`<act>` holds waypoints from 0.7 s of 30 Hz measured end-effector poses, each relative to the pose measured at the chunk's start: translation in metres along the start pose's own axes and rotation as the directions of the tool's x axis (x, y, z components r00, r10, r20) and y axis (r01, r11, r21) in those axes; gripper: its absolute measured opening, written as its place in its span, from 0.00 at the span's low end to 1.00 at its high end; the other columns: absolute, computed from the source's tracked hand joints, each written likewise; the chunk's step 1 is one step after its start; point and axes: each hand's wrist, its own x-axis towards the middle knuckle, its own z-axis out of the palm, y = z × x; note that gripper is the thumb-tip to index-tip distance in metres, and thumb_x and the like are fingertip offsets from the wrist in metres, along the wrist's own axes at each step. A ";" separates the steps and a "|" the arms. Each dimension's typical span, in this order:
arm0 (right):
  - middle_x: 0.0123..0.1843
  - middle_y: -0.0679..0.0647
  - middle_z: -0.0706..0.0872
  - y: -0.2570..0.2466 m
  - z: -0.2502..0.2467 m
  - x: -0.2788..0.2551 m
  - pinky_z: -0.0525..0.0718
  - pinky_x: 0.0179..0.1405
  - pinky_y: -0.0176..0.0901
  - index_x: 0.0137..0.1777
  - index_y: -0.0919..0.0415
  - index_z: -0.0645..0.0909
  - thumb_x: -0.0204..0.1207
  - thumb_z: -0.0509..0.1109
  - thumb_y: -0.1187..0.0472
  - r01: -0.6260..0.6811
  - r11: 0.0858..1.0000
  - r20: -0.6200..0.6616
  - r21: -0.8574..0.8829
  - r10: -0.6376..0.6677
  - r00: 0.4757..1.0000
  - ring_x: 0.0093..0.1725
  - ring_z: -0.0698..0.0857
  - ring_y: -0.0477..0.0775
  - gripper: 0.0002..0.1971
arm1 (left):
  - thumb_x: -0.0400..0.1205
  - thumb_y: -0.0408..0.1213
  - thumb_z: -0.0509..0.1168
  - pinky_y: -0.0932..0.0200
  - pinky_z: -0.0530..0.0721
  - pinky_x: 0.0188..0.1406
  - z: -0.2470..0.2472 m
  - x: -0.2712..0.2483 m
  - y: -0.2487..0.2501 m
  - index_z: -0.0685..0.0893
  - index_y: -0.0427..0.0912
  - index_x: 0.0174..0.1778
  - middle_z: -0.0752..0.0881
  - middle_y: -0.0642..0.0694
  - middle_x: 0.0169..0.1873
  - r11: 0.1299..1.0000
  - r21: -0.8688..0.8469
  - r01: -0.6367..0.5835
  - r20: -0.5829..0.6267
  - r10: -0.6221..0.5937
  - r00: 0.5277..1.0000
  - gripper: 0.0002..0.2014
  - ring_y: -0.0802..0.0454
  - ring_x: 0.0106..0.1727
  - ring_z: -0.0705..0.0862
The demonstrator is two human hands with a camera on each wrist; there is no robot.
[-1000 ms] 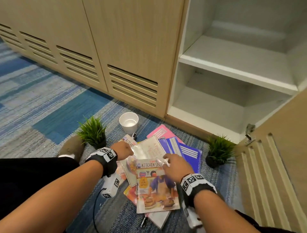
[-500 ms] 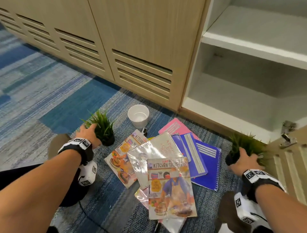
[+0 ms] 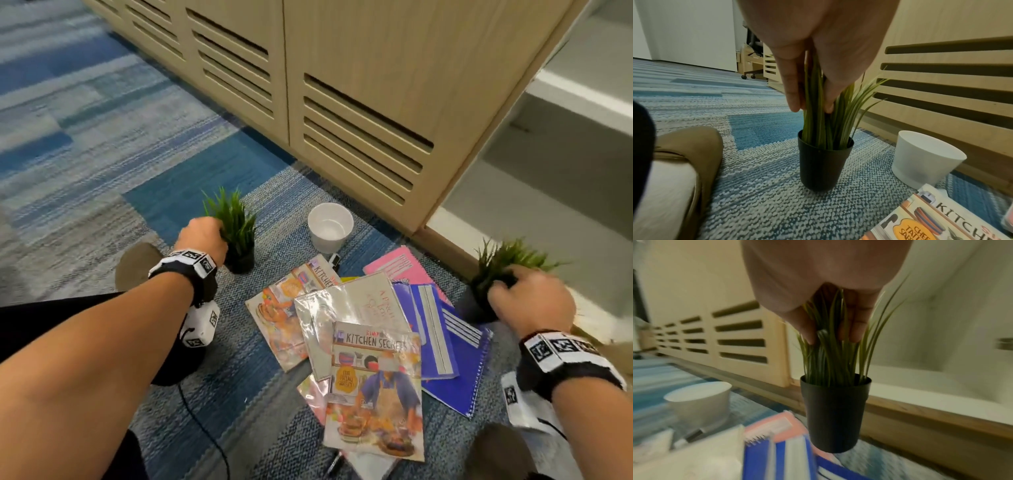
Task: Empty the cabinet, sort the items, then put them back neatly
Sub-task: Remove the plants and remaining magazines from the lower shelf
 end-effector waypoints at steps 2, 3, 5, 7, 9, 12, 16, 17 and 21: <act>0.40 0.65 0.87 -0.039 -0.004 0.005 0.84 0.41 0.50 0.47 0.58 0.88 0.72 0.71 0.58 0.131 0.989 -0.056 0.070 -0.127 0.990 0.37 0.79 0.63 0.07 | 0.74 0.27 0.67 0.41 0.88 0.45 -0.003 -0.001 -0.002 0.89 0.38 0.49 0.88 0.31 0.46 1.000 -0.025 0.009 -0.009 -0.010 1.000 0.10 0.28 0.49 0.87; 0.41 0.65 0.88 -0.059 -0.005 0.008 0.86 0.42 0.51 0.48 0.58 0.89 0.72 0.71 0.58 0.197 0.973 -0.084 0.119 -0.188 0.979 0.38 0.80 0.63 0.08 | 0.74 0.27 0.67 0.41 0.89 0.45 -0.004 -0.001 -0.003 0.89 0.37 0.48 0.88 0.31 0.46 0.999 -0.038 0.012 -0.017 -0.013 1.000 0.10 0.28 0.48 0.87; 0.41 0.63 0.90 -0.101 -0.007 0.015 0.88 0.43 0.56 0.47 0.57 0.89 0.71 0.70 0.57 0.326 0.919 -0.127 0.220 -0.305 0.944 0.41 0.85 0.66 0.09 | 0.74 0.25 0.67 0.40 0.89 0.45 -0.006 -0.001 -0.007 0.89 0.36 0.48 0.88 0.31 0.45 0.998 -0.063 0.026 -0.027 -0.028 0.999 0.09 0.28 0.48 0.87; 0.38 0.60 0.90 -0.144 -0.007 0.020 0.88 0.42 0.55 0.45 0.57 0.90 0.70 0.69 0.56 0.444 0.846 -0.143 0.294 -0.421 0.896 0.41 0.86 0.65 0.10 | 0.74 0.25 0.67 0.41 0.88 0.46 -0.004 -0.002 -0.015 0.89 0.35 0.48 0.88 0.30 0.47 0.996 -0.078 0.052 -0.021 -0.054 0.998 0.09 0.28 0.49 0.87; 0.36 0.57 0.90 -0.187 -0.001 0.018 0.87 0.41 0.50 0.45 0.56 0.90 0.70 0.68 0.55 0.525 0.784 -0.112 0.333 -0.520 0.847 0.39 0.85 0.62 0.11 | 0.73 0.26 0.67 0.42 0.87 0.47 0.001 -0.004 -0.024 0.89 0.36 0.47 0.88 0.30 0.47 0.994 -0.080 0.079 -0.017 -0.080 0.997 0.09 0.28 0.51 0.87; 0.39 0.57 0.90 -0.240 0.023 0.010 0.88 0.44 0.48 0.47 0.56 0.90 0.74 0.68 0.55 0.584 0.746 0.002 0.321 -0.617 0.787 0.39 0.85 0.60 0.10 | 0.71 0.26 0.66 0.41 0.87 0.47 0.009 -0.008 -0.034 0.88 0.36 0.43 0.88 0.30 0.46 0.993 -0.081 0.091 -0.012 -0.092 0.996 0.08 0.28 0.50 0.86; 0.42 0.62 0.90 -0.293 0.076 -0.004 0.86 0.45 0.50 0.46 0.60 0.89 0.76 0.66 0.61 0.619 0.734 0.122 0.279 -0.666 0.736 0.46 0.87 0.67 0.09 | 0.73 0.26 0.66 0.43 0.85 0.51 0.013 -0.009 -0.042 0.89 0.38 0.49 0.88 0.31 0.50 0.995 -0.072 0.073 -0.025 -0.075 0.997 0.11 0.29 0.55 0.85; 0.42 0.63 0.90 -0.303 0.088 -0.007 0.84 0.44 0.50 0.44 0.60 0.89 0.75 0.66 0.62 0.628 0.734 0.145 0.259 -0.672 0.726 0.47 0.87 0.68 0.09 | 0.73 0.27 0.67 0.43 0.84 0.52 0.015 -0.009 -0.044 0.89 0.38 0.51 0.88 0.31 0.50 0.996 -0.069 0.063 -0.028 -0.065 0.997 0.12 0.29 0.56 0.85; 0.48 0.63 0.90 -0.330 0.119 -0.015 0.86 0.50 0.54 0.50 0.60 0.89 0.77 0.67 0.63 0.647 0.736 0.194 0.199 -0.676 0.711 0.52 0.88 0.69 0.09 | 0.73 0.27 0.67 0.44 0.84 0.48 0.021 -0.008 -0.046 0.88 0.37 0.48 0.86 0.31 0.48 0.997 -0.060 0.046 -0.037 -0.048 0.998 0.10 0.30 0.54 0.85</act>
